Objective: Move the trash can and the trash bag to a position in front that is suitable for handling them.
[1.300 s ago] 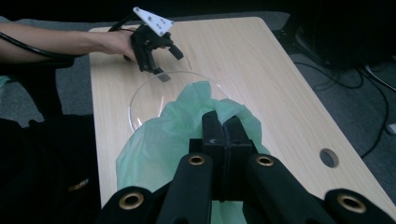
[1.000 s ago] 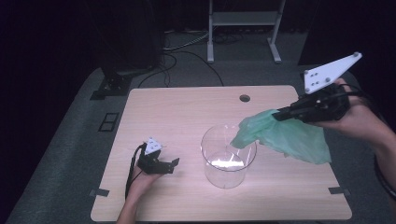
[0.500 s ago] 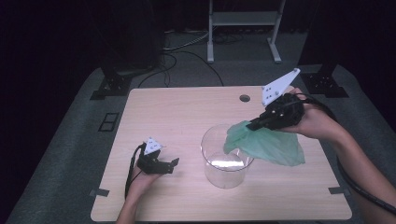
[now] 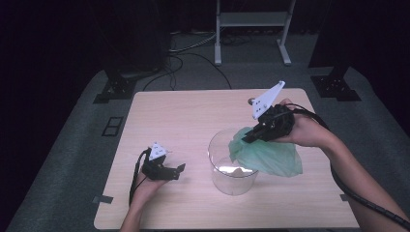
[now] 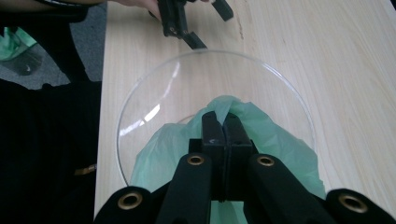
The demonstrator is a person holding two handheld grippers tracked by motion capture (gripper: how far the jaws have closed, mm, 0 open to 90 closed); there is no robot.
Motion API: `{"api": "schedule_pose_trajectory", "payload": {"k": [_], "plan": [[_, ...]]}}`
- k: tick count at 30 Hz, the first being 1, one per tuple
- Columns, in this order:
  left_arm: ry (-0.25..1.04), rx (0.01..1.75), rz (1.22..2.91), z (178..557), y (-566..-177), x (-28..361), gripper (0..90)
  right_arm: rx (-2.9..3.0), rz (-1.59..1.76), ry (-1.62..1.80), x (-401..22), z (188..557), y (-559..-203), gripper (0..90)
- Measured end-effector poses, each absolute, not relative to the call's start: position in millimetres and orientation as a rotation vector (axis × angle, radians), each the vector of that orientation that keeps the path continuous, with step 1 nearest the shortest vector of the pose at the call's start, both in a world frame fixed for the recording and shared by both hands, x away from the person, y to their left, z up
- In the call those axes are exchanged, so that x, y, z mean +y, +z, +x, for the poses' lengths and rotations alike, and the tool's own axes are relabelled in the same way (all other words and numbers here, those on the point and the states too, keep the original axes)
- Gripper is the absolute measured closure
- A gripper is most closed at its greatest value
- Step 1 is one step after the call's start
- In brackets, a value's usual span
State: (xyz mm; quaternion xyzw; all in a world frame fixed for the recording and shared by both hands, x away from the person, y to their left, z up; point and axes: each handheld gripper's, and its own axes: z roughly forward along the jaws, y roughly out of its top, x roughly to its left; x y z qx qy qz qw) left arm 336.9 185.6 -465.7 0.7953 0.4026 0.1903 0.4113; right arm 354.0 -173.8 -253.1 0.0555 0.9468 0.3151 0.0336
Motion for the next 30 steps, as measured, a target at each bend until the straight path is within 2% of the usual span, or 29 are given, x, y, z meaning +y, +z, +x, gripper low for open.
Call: {"api": "schedule_pose_trajectory", "payload": {"k": [4, 10, 14, 24, 30], "plan": [[0.477, 1.012, 2.004, 337, -466, 186, 4.6, 2.915, 0.141, 0.99, -168, 352, -250, 88.9], [0.478, 1.011, 2.002, 337, -466, 186, 4.6, 2.936, 0.156, 0.958, -164, 355, -261, 74.8], [0.476, 1.01, 2.007, 337, -466, 185, 4.6, 2.948, 0.178, 0.958, -166, 357, -266, 70.2], [0.459, 0.993, 2.014, 337, -466, 181, 4.7, 2.928, 0.247, 0.973, -183, 355, -272, 58.4], [0.435, 0.972, 2.012, 337, -463, 179, 4.7, 2.904, 0.289, 0.983, -197, 353, -275, 54.5]]}}
